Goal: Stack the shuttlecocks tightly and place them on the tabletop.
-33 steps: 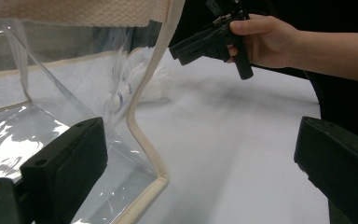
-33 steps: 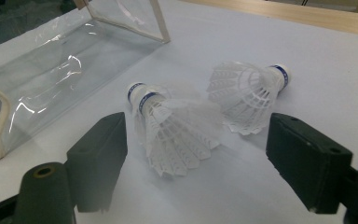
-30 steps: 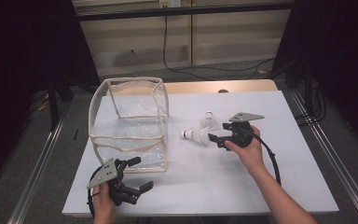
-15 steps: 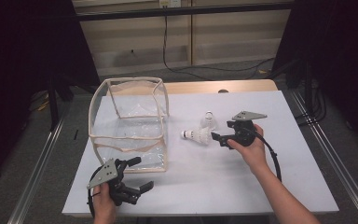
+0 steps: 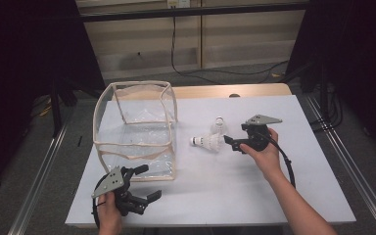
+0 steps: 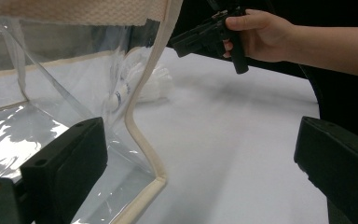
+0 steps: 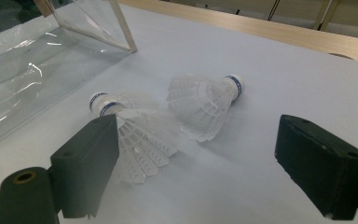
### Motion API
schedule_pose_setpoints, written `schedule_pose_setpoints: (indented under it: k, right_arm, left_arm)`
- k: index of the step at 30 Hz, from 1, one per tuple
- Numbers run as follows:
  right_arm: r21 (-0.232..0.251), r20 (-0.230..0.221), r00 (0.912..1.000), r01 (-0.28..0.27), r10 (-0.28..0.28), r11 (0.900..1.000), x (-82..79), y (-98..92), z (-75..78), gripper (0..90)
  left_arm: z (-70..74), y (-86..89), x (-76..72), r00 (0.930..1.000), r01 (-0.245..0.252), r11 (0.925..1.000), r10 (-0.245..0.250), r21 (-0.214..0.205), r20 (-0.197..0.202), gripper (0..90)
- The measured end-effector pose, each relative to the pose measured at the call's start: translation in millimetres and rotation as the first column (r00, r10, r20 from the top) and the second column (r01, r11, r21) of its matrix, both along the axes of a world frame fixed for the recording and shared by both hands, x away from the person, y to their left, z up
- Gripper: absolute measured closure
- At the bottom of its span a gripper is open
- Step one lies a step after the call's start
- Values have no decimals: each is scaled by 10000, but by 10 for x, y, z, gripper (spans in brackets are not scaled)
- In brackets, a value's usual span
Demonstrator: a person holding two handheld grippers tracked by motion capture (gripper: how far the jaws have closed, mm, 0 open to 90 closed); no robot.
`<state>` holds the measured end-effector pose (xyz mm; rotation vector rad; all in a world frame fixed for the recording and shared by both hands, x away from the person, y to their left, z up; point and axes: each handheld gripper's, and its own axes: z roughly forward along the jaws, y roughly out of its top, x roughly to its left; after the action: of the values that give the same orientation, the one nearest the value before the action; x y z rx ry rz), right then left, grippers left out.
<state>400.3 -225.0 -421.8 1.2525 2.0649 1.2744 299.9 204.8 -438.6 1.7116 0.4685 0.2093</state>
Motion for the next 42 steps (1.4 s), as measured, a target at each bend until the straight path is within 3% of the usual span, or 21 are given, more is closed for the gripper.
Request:
schedule_pose_setpoints:
  k: [27, 42]
  right_arm:
    - [-493, 171, 9992, 373, -365, 9981, 165, 95, 54, 140]
    - [-874, 280, 9991, 346, -322, 9956, 257, 145, 79, 229]
  left_arm:
    - [0, 6, 1, 10000, -21, 10000, 20, -35, -17, 27]
    - [-2, 7, 5, 10000, 27, 10000, -27, 7, -20, 27]
